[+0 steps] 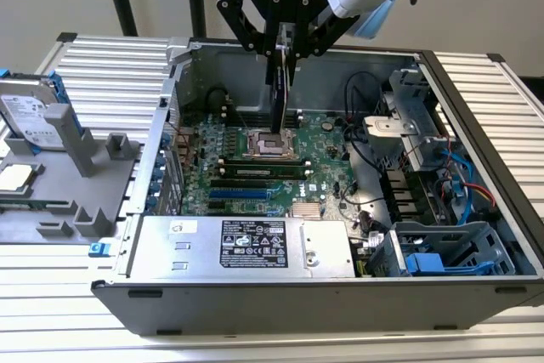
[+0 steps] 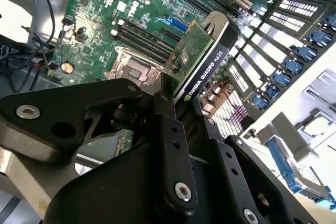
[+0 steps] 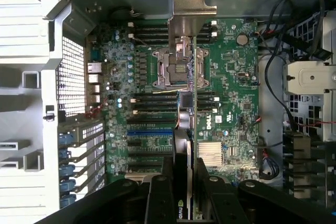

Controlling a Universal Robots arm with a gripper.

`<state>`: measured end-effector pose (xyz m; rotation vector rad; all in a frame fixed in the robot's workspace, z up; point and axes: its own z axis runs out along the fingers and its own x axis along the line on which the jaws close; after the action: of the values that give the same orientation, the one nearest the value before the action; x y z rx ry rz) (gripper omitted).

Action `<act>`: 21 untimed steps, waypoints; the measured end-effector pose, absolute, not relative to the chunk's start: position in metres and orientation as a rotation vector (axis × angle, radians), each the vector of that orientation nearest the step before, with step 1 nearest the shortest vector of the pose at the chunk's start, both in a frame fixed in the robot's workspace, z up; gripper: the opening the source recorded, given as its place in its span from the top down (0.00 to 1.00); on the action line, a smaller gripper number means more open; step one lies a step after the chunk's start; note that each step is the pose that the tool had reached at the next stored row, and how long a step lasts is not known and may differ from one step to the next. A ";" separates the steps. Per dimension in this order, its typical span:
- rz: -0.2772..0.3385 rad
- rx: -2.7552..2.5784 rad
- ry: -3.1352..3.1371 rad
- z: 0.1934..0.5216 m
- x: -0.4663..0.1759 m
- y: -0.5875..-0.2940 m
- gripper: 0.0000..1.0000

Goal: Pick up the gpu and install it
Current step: 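Insert the gpu into the slot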

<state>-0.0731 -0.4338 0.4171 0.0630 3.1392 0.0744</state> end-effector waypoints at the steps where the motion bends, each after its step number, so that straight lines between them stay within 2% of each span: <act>1: 0.074 0.061 3.139 0.417 -0.073 -0.434 1.00; 21: 0.074 -0.069 3.141 0.417 -0.073 -0.434 1.00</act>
<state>-0.0731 -0.4338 0.4172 -0.0692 3.1410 0.0744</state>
